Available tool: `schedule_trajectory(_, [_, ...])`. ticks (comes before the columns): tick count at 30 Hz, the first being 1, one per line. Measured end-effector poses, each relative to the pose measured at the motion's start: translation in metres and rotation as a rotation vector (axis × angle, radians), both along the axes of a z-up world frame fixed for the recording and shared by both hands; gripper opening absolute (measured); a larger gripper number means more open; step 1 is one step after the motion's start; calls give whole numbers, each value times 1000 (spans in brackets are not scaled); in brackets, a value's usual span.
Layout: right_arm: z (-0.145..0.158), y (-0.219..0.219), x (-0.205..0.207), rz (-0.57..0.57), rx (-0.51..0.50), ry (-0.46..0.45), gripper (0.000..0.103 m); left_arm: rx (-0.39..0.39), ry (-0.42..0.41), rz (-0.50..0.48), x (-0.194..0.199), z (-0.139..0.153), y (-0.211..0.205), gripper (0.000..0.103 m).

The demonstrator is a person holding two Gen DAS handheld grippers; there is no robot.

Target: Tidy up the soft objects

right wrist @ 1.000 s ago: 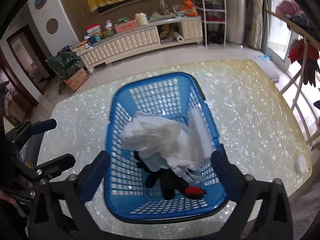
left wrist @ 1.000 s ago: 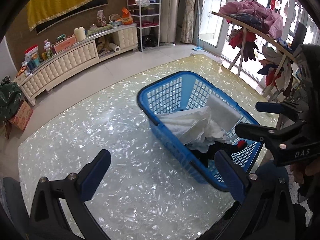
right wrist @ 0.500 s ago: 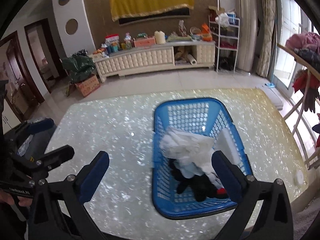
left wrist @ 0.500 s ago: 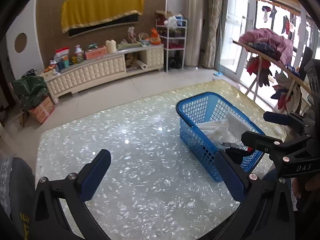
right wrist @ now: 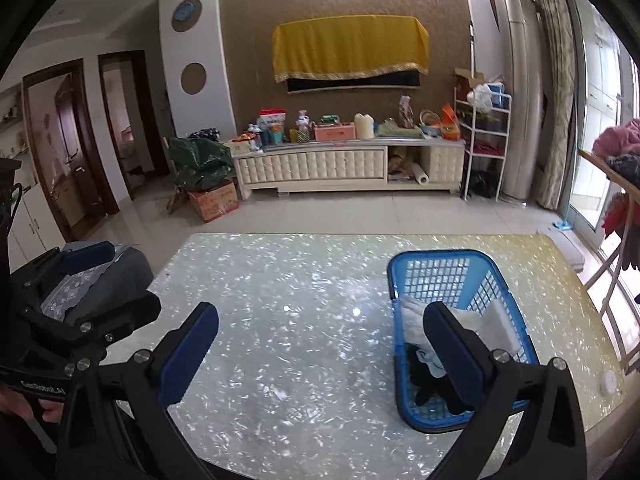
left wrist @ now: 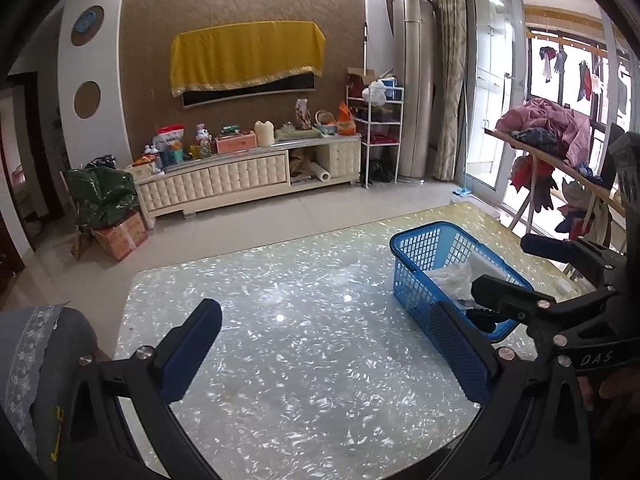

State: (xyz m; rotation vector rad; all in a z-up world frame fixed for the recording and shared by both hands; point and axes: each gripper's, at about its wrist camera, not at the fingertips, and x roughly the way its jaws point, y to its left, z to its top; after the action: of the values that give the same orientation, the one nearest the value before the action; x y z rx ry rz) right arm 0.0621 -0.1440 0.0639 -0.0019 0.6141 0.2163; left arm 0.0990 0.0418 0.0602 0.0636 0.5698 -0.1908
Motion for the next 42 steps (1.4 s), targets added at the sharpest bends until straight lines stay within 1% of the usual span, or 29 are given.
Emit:
schedule_trajectory(3, [-1, 9, -6, 18, -15, -12, 102, -2, -10, 11, -10, 3, 6, 103])
schedule_trajectory(7, [-1, 8, -11, 24, -9, -22, 102, -10, -20, 34, -21, 3, 11, 103])
schedule_trajectory(15, [0, 10, -23, 32, -11, -36, 102, -29, -25, 39, -38, 4, 15, 103])
schedule_trajectory(42, [-1, 4, -30, 6, -16, -56, 102, -38, -36, -2, -42, 11, 8, 103])
